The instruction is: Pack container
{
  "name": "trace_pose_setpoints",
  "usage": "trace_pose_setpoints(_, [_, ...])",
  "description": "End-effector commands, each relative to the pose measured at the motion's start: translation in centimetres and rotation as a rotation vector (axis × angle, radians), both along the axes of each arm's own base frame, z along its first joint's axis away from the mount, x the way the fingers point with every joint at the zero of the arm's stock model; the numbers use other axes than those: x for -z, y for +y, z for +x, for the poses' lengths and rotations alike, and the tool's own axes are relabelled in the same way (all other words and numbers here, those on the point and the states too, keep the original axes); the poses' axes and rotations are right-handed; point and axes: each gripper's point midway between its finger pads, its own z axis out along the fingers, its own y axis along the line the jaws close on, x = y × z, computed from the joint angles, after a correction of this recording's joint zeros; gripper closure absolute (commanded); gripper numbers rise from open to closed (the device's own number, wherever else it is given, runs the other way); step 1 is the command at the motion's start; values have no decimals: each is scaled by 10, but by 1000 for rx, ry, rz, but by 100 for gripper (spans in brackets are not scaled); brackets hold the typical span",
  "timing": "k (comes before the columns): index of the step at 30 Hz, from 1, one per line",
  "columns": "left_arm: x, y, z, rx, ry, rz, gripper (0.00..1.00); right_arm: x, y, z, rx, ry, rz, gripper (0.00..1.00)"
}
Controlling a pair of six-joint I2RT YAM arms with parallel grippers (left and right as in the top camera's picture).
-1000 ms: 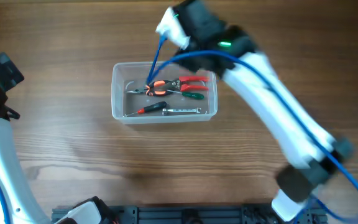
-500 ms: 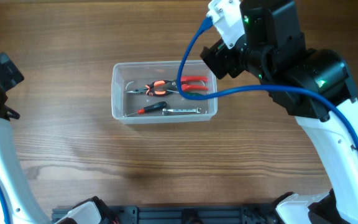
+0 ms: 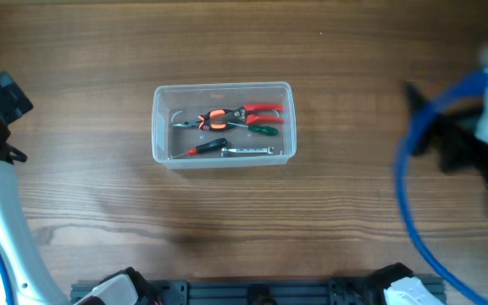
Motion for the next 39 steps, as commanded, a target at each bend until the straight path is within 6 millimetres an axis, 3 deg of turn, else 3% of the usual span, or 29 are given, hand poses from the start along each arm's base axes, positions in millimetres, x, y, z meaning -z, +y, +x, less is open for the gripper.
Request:
trace_pose_setpoints(1, [2,3,-1,-21,1,-3,0,26,-25,-4,76,24,80,0])
trace_pose_setpoints(4, [2,3,-1,-21,1,-3,0,50,-41,-5,124,-36,65,0])
trace_pose_setpoints(5, [2,3,-1,-21,1,-3,0,68,-44,-4,124,-52,42,0])
trace_pose_setpoints(6, [2,3,-1,-21,1,-3,0,119,-43,2,112,-66,61,0])
trace_pose_setpoints(9, [2,3,-1,-21,1,-3,0,175,-37,7,76,-59,115,0])
trace_pose_setpoints(13, [2,3,-1,-21,1,-3,0,239,-37,9,90,-70,229,0])
trace_pose_setpoints(18, [2,3,-1,-21,1,-3,0,301,-37,4,114,-52,307,0])
trace_pose_setpoints(26, [2,3,-1,-21,1,-3,0,354,-37,2,140,-29,395,0])
trace_pose_setpoints(39, [2,3,-1,-21,1,-3,0,354,-37,5,134,-55,394,0])
